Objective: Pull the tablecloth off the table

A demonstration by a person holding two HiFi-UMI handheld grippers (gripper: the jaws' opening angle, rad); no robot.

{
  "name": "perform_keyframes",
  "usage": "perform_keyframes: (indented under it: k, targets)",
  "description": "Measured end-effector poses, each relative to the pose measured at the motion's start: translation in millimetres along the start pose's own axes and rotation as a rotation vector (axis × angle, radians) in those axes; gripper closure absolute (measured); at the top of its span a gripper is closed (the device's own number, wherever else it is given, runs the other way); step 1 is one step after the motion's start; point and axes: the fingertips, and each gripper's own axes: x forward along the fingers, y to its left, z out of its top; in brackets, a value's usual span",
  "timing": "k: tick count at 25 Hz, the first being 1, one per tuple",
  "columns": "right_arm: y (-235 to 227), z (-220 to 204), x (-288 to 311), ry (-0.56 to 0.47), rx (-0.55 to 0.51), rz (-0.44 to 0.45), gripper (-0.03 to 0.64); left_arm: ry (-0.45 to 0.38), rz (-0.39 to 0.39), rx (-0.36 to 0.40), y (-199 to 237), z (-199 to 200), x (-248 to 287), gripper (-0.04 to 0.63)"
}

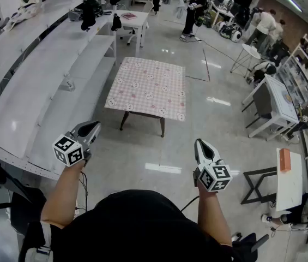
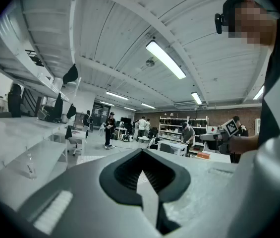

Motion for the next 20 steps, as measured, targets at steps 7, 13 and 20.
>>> perform_keyframes:
  k: [7, 13, 20]
  targets:
    - [-6.9, -14.9, 5.6, 0.003, 0.003, 0.022, 0.584, -0.024, 0.045, 0.016, 8.9, 8.3, -1.5, 0.595]
    - [-18.1, -18.3, -0.4, 0.001, -0.01, 0.024, 0.583, -0.007, 0.05, 0.021, -13.9, 2.1, 1.9, 0.595]
    - [-20.0, -22.6, -1.3, 0.017, -0.016, 0.027, 0.566, 0.02, 0.034, 0.016, -30.3, -4.3, 8.7, 0.594]
